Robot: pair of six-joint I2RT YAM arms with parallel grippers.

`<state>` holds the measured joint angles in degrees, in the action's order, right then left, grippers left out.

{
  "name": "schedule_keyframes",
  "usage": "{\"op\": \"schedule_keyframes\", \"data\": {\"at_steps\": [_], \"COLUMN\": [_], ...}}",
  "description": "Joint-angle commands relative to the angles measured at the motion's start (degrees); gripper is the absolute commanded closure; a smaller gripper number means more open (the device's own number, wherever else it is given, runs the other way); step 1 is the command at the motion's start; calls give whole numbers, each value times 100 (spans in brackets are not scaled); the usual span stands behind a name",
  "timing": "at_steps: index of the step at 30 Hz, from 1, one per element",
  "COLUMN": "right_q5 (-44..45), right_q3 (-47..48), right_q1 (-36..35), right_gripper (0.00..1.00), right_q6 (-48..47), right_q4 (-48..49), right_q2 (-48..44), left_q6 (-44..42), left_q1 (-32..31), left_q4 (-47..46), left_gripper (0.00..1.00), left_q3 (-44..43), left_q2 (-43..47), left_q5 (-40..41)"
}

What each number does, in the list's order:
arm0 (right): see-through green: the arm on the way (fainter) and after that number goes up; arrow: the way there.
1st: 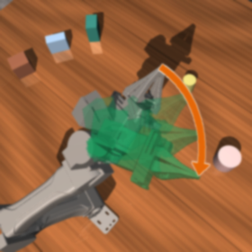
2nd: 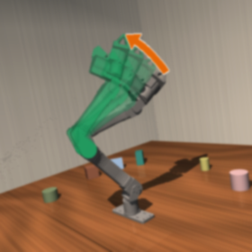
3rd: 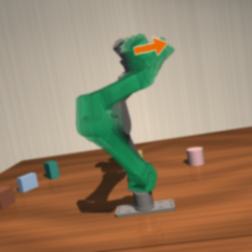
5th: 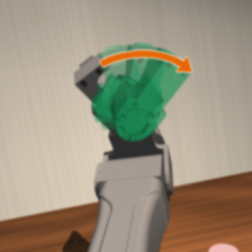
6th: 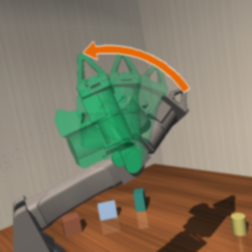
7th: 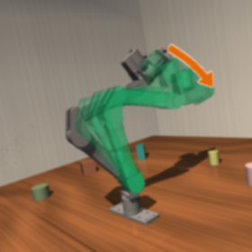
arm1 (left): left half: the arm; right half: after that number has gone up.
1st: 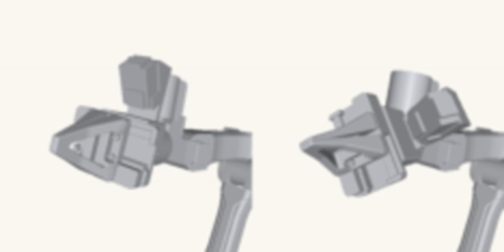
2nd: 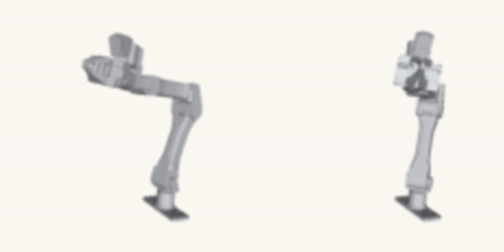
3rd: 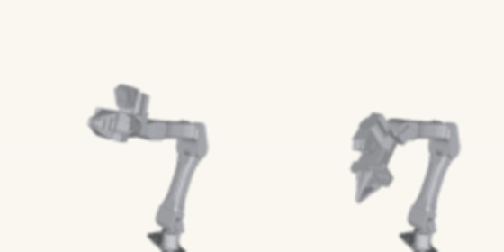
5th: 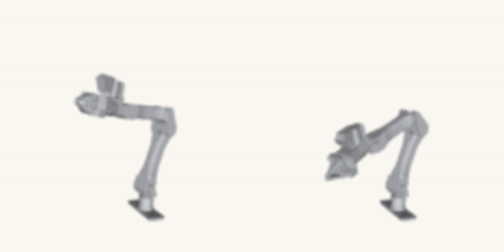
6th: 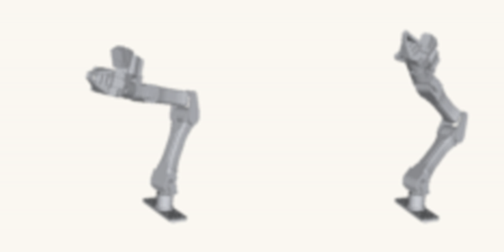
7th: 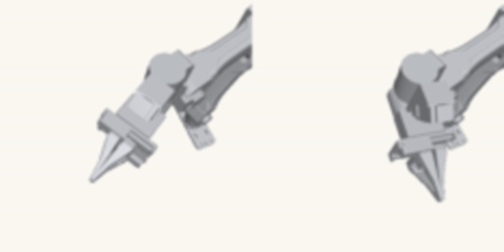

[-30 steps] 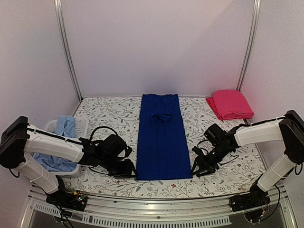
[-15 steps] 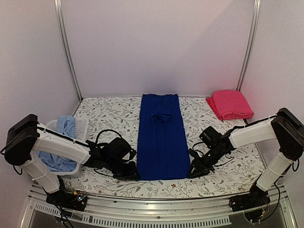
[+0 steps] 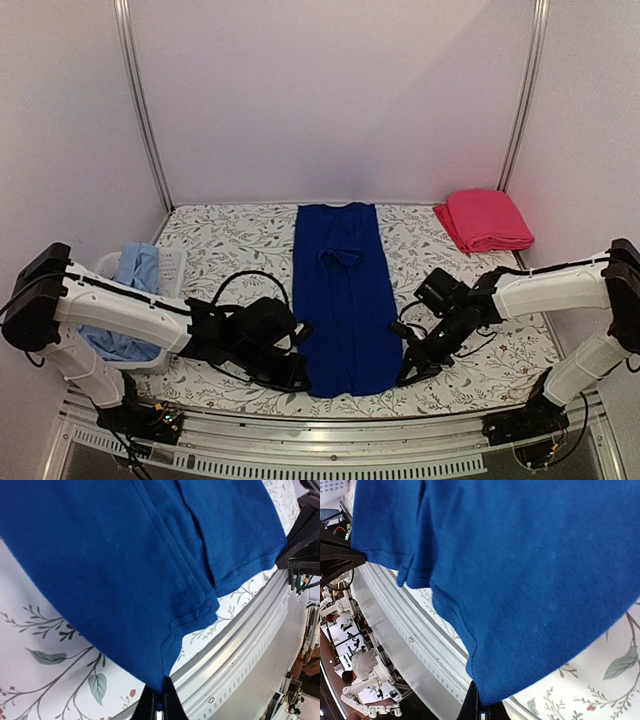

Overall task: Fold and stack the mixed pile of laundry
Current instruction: Pick up the rectangle-folded T-shirt from the center of the board, then fold the rectangle-folded T-shirt at the center of the board.

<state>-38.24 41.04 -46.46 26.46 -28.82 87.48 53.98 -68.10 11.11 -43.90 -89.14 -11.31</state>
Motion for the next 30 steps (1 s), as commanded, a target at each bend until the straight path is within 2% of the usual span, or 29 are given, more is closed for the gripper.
{"op": "schedule_keyframes", "data": {"at_steps": [1,4,12,21,30], "right_q5": [531,683,1046,1280,1375], "right_q3": [501,940,2095,3219,4363], "right_q1": [36,157,781,1361,1868], "right_gripper": [100,100,100,100,100], "right_q6": [-102,-253,-631,-973,-1095], "right_q4": [-600,-621,-593,-505,-388], "right_q2": [-396,-185,738,1747,2699], "left_q6": [-354,-632,-1299,-1952,-2517], "left_q1": [272,677,1520,2432,2984], "left_q4": [332,332,367,333,444], "left_gripper": [100,100,100,100,100], "left_q3": [-133,-283,-1009,-2093,-3334], "left_q2": [356,397,-197,-1256,-2281], "left_q5": [250,232,189,370,659]}}
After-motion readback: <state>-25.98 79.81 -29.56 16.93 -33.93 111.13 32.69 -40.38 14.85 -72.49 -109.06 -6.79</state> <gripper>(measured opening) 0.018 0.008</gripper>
